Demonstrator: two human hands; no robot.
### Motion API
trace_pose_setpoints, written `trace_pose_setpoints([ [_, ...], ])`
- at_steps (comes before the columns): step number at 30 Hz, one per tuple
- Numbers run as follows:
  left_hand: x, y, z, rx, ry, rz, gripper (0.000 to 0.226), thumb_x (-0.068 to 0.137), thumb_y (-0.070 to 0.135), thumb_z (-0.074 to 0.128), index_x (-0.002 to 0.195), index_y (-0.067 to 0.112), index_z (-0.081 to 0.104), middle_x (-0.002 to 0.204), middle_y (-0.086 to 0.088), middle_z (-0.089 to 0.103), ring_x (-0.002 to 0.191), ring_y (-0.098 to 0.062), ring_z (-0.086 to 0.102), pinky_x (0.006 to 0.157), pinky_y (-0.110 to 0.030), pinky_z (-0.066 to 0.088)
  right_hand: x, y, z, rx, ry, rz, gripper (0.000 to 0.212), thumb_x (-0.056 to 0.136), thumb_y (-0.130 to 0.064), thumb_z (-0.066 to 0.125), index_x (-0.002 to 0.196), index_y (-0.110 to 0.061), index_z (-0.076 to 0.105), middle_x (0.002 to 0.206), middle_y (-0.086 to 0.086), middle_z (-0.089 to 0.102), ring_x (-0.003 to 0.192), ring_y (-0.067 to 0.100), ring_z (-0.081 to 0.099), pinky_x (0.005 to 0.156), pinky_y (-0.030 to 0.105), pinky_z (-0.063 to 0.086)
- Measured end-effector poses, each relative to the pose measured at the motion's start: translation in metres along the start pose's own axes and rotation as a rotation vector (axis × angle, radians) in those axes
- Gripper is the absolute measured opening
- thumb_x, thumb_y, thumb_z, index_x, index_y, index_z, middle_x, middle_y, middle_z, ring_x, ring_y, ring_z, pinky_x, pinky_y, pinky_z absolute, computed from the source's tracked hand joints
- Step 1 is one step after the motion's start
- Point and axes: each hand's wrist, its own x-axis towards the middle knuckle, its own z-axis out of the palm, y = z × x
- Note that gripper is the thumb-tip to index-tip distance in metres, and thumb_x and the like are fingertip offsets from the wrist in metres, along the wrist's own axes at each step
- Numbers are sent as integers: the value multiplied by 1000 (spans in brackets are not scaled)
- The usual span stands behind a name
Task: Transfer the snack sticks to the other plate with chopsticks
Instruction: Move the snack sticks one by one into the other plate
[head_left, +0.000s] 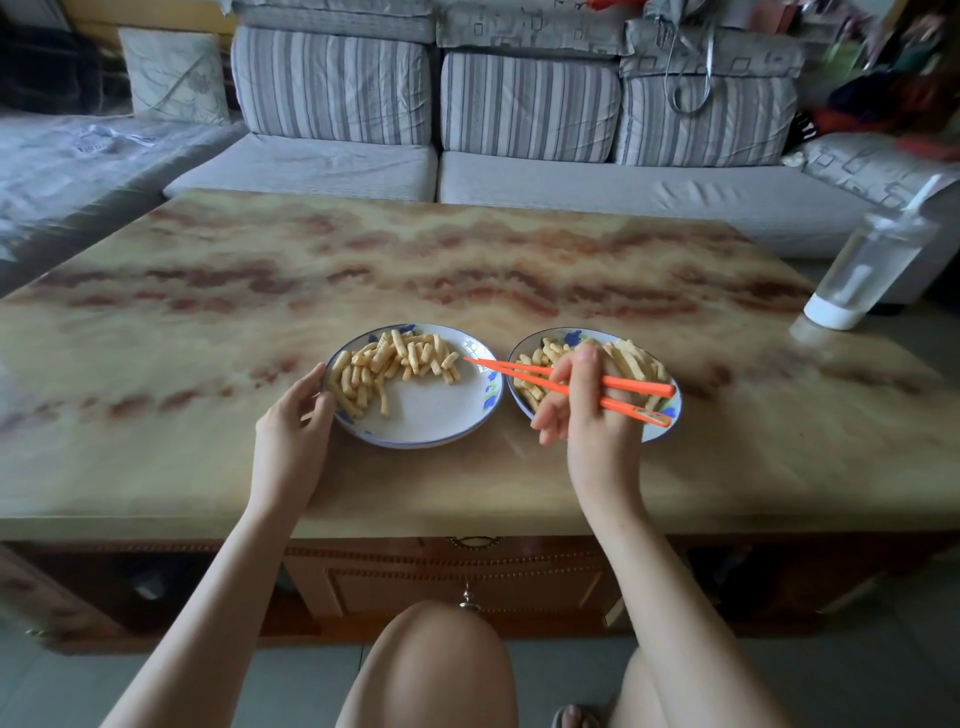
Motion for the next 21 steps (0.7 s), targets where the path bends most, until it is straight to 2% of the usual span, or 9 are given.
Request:
trace_pose_setpoints([
  [3, -1, 1, 0, -5, -1, -4, 39, 93, 13, 51, 132, 16, 56, 123, 1, 62, 103, 2, 50, 77, -1, 31, 1, 2, 7, 29, 6, 34, 38, 103, -28, 34, 74, -9, 50, 57, 28, 55, 37, 15, 51, 39, 16, 35],
  [5, -1, 2, 0, -6, 1, -5, 39, 93, 13, 50, 132, 16, 56, 123, 2, 62, 103, 2, 49, 80, -5, 32, 1, 1, 11, 55, 16, 69, 38, 105, -23, 33, 74, -8, 49, 57, 30, 55, 36, 15, 50, 39, 15, 34],
  [9, -1, 2, 0, 1, 9, 2, 39, 93, 12, 50, 132, 15, 56, 110, 11, 58, 100, 3, 48, 69, 8, 28, 2, 3, 17, 65, 35, 112, 38, 104, -24, 33, 74, -8, 49, 52, 21, 58, 36, 19, 50, 39, 17, 35],
  [13, -1, 2, 0, 0, 11, 4, 39, 93, 11, 50, 132, 14, 57, 105, 13, 55, 100, 2, 48, 68, 10, 26, 2, 6, 23, 44, 36, 125, 39, 104, -25, 34, 75, -7, 51, 53, 24, 56, 38, 22, 48, 40, 20, 36],
  [16, -1, 2, 1, 0, 7, 7, 39, 94, 11, 50, 132, 14, 56, 108, 11, 56, 102, 2, 48, 67, 10, 26, 1, 6, 21, 55, 77, 119, 40, 105, -25, 33, 72, -9, 51, 50, 21, 52, 39, 22, 47, 39, 22, 35],
  [21, 0, 0, 0, 3, 7, 10, 39, 94, 12, 51, 132, 14, 56, 122, 0, 62, 102, 1, 48, 68, 10, 27, 3, -1, 10, 115, 192, 106, 41, 105, -25, 33, 70, -9, 48, 51, 21, 50, 38, 22, 46, 39, 24, 36],
])
